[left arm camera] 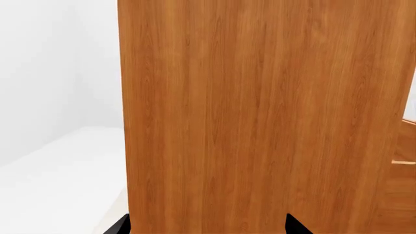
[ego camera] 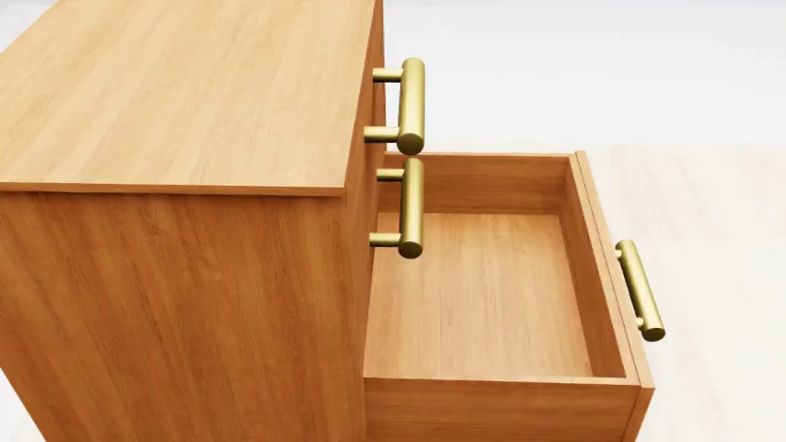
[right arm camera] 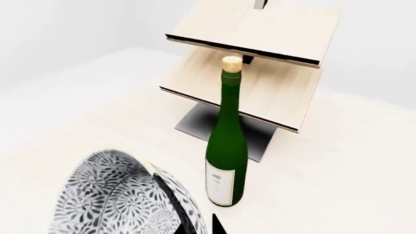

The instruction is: Put the bowl in the bottom drawer of the cabinet and close it.

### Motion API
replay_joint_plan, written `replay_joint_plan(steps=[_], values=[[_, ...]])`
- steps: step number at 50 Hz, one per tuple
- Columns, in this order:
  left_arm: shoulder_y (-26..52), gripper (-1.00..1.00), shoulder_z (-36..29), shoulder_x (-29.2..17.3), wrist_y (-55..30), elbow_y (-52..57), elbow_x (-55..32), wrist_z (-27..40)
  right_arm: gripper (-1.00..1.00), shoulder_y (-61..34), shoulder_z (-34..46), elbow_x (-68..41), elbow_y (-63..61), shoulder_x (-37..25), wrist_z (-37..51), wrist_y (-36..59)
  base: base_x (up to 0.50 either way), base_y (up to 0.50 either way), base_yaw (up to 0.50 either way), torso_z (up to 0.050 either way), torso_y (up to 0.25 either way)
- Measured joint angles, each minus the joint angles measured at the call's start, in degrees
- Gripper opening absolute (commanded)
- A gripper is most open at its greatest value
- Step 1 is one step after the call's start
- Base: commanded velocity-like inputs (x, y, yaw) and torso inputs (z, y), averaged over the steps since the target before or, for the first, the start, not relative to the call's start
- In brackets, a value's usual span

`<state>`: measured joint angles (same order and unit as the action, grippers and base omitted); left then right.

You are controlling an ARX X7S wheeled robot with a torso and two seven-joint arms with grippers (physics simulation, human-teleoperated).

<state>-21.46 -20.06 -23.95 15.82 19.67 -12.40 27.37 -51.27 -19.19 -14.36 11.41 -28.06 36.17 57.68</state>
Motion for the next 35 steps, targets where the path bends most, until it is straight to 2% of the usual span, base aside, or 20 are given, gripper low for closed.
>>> replay_joint_plan(steps=[8, 19, 27, 35], values=[[-0.10, 1.00, -0.09, -0.24, -0.17, 0.35, -0.04, 0.12, -1.00, -5.76, 3.87, 0.11, 2.35, -0.05, -1.65, -0.25, 0.00, 0.00, 0.00, 0.000, 0.000], [0.02, 1.00, -0.29, -0.34, -0.18, 0.18, -0.08, 0.18, -1.00, -15.39, 9.82, 0.71, 11.64, 0.48, -5.78, -3.52, 0.00, 0.00, 0.00, 0.000, 0.000], [0.04, 1.00, -0.45, -0.43, -0.35, 0.35, -0.02, 0.32, -1.00, -23.90, 14.78, 1.34, 23.26, 1.84, -11.24, -8.03, 0.00, 0.00, 0.00, 0.000, 0.000], [0.16, 1.00, -0.63, -0.30, 0.42, -0.57, 0.09, 0.22, -1.00, -34.11, 19.37, 2.95, 41.30, 4.45, -17.16, -16.40, 0.00, 0.00, 0.00, 0.000, 0.000]])
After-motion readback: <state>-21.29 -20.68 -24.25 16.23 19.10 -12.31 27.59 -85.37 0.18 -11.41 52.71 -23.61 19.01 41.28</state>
